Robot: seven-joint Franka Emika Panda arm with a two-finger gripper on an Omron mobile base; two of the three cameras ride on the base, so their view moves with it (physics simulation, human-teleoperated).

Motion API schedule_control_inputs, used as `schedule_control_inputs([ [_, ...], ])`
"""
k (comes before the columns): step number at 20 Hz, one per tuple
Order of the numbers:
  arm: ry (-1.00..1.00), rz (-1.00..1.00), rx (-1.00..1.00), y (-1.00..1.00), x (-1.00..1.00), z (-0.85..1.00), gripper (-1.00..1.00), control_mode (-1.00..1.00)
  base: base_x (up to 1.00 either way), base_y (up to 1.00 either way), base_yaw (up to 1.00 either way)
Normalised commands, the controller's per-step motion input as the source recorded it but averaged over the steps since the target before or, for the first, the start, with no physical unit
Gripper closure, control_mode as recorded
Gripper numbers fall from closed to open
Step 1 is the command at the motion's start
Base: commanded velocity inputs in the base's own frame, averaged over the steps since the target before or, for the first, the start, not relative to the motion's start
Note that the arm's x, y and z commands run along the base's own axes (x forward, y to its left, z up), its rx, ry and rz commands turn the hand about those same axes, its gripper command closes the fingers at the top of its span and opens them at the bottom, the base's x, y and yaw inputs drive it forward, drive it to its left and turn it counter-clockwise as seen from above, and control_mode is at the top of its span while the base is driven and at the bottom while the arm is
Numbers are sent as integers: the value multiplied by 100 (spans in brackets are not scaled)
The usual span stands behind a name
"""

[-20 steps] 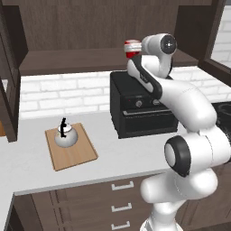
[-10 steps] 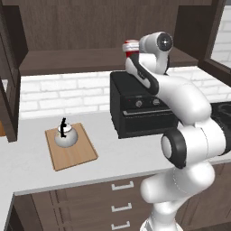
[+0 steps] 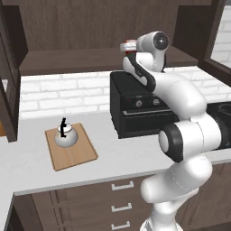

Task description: Pick the kettle from the counter and place it on the tray. Then pick the mug from the cabinet and place it on the tray. Then close the cabinet doors.

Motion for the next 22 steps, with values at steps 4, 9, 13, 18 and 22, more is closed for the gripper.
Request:
schedule_control_inputs([
  [4, 0, 0, 0, 1, 7, -8, -100, -100, 0, 0, 0],
  [9, 0, 0, 0, -3, 2, -1, 100, -100, 0, 0, 0],
  [13, 0, 0, 1, -5, 0, -2, 100, -100, 0, 0, 0],
  [18, 5, 0, 0, 0, 0, -8, 100, -100, 0, 0, 0],
  [22, 3, 0, 0, 0, 0, -14, 100, -100, 0, 0, 0],
])
